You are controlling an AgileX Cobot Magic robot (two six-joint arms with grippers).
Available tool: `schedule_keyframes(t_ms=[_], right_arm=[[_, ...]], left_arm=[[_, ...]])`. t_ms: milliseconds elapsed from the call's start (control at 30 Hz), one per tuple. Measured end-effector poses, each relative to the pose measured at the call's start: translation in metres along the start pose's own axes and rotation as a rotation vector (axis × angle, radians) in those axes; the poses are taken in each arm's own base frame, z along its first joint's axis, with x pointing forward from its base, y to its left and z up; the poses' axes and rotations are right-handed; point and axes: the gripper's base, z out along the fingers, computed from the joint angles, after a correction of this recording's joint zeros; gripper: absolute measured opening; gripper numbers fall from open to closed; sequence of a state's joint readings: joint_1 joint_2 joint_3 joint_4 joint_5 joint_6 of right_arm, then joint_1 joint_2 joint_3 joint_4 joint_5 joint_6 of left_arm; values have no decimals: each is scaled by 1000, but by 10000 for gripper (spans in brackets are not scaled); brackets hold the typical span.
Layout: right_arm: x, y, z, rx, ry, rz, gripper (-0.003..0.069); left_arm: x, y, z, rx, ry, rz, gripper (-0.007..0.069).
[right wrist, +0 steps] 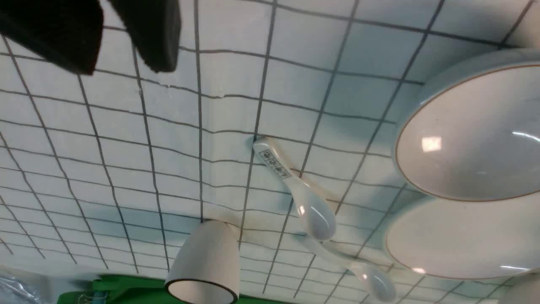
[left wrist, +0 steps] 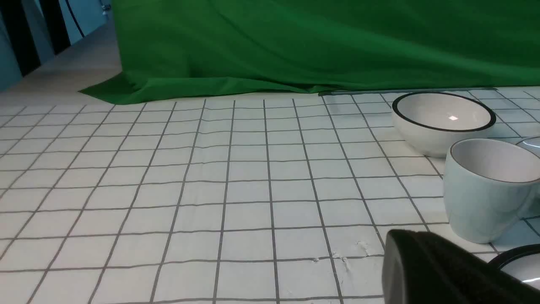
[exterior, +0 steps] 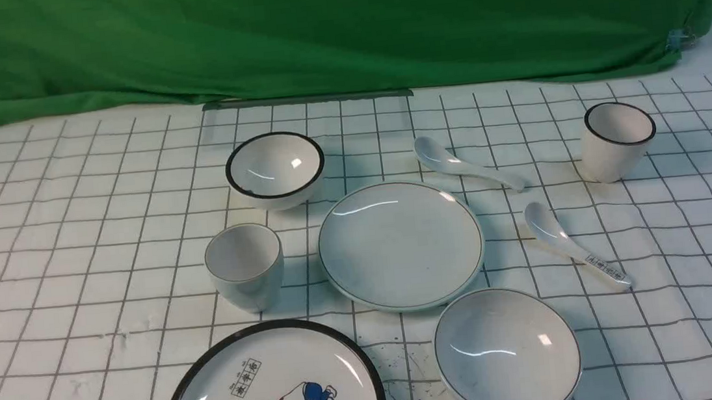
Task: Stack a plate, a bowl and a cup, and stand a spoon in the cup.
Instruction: Use the right arm to grab a blue rice bowl
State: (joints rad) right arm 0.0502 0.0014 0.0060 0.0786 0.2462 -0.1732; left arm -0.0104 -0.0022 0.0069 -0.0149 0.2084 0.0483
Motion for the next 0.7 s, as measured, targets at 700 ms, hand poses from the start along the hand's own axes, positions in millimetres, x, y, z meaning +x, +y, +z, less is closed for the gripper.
schedule_keyframes(t_ms=[700], right_arm=[[-1,0,0,1,-7,0,238]], left_arm=[[-59,15,-23,31,-742,-565,4]])
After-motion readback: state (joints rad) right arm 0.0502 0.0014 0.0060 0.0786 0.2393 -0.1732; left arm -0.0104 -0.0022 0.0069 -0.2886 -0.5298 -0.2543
